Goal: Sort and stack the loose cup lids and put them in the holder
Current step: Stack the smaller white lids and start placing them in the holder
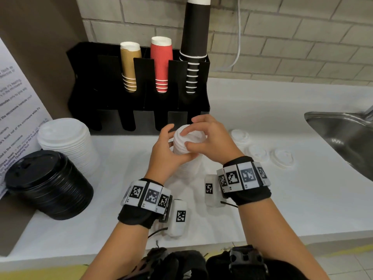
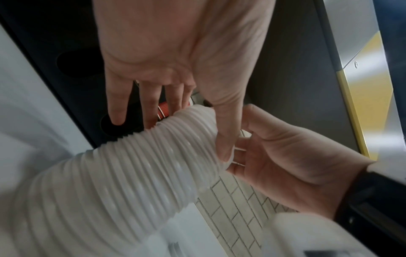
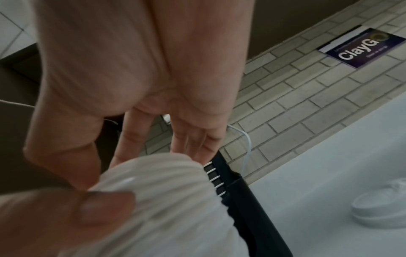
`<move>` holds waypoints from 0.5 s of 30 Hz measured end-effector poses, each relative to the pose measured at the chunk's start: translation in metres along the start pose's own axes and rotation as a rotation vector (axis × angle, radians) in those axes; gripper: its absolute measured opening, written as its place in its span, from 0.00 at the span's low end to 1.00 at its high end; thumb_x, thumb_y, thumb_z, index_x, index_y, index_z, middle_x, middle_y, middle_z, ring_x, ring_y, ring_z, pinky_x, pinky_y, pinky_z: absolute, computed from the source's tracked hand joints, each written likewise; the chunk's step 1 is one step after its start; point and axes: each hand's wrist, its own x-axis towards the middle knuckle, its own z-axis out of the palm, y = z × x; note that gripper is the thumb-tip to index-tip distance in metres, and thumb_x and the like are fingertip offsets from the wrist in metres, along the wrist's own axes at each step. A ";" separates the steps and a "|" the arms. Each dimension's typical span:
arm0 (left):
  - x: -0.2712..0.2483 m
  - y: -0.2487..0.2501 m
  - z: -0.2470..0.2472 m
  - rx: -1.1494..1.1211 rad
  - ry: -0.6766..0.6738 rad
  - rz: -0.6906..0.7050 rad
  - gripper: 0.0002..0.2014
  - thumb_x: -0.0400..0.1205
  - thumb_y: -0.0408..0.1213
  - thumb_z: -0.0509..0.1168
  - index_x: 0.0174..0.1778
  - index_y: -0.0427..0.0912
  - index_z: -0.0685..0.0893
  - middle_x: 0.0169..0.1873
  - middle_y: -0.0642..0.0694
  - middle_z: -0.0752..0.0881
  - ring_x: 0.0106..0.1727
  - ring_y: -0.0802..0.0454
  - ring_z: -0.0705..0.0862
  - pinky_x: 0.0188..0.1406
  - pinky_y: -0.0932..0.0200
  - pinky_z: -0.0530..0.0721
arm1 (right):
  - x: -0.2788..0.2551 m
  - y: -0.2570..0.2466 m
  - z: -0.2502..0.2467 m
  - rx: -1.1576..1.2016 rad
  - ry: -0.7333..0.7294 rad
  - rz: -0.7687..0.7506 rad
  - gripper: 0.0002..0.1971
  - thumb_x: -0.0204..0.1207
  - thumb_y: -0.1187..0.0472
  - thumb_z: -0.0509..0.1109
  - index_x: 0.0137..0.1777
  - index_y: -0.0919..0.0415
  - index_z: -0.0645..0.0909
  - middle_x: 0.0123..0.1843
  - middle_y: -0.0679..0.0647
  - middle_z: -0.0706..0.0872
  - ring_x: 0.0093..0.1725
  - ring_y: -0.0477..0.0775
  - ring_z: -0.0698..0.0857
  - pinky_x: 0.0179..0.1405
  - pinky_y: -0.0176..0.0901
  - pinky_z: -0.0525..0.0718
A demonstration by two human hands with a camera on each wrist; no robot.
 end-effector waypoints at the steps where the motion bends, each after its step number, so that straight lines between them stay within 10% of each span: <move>1: 0.000 0.000 0.000 0.005 -0.002 0.001 0.48 0.65 0.40 0.84 0.79 0.51 0.65 0.57 0.65 0.77 0.60 0.59 0.80 0.51 0.70 0.79 | 0.001 0.000 0.000 -0.008 -0.009 -0.003 0.14 0.66 0.63 0.79 0.50 0.47 0.88 0.62 0.46 0.73 0.63 0.46 0.74 0.59 0.36 0.72; 15: 0.004 0.004 -0.003 0.098 -0.032 0.072 0.33 0.65 0.39 0.83 0.63 0.59 0.76 0.56 0.60 0.82 0.55 0.70 0.80 0.44 0.76 0.78 | 0.009 -0.002 -0.006 -0.076 -0.075 -0.048 0.14 0.65 0.60 0.79 0.51 0.48 0.89 0.60 0.46 0.78 0.59 0.44 0.76 0.53 0.29 0.70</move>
